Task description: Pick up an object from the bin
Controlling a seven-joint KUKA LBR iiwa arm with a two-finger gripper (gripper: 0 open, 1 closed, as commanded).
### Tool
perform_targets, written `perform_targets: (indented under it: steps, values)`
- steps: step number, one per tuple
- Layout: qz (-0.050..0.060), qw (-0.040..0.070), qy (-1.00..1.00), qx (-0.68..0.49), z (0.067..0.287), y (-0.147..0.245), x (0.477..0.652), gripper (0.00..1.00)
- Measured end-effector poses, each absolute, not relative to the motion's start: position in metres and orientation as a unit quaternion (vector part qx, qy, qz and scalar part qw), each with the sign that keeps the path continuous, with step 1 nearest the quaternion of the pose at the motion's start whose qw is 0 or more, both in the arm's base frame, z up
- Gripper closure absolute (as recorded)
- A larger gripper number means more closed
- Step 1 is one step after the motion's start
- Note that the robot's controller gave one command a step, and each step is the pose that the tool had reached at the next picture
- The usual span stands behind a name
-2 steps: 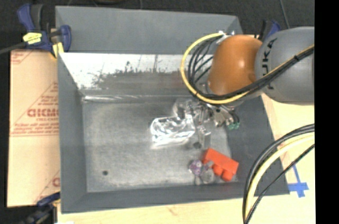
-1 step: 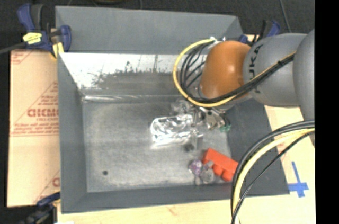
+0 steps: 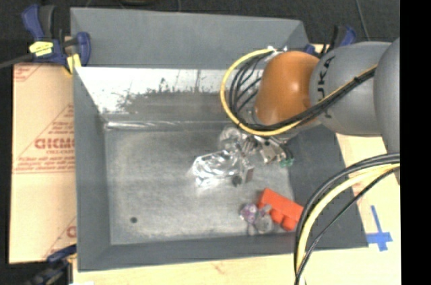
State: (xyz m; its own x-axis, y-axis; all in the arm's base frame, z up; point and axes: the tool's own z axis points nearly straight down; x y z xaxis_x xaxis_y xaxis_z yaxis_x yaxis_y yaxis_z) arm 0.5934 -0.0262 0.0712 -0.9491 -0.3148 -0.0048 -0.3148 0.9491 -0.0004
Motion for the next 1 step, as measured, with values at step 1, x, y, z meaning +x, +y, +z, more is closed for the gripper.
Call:
perform_targets:
  steps: [1]
  values:
    - [-0.002,0.003,0.986,-0.167,0.2285,-0.0328,0.5455,1.00]
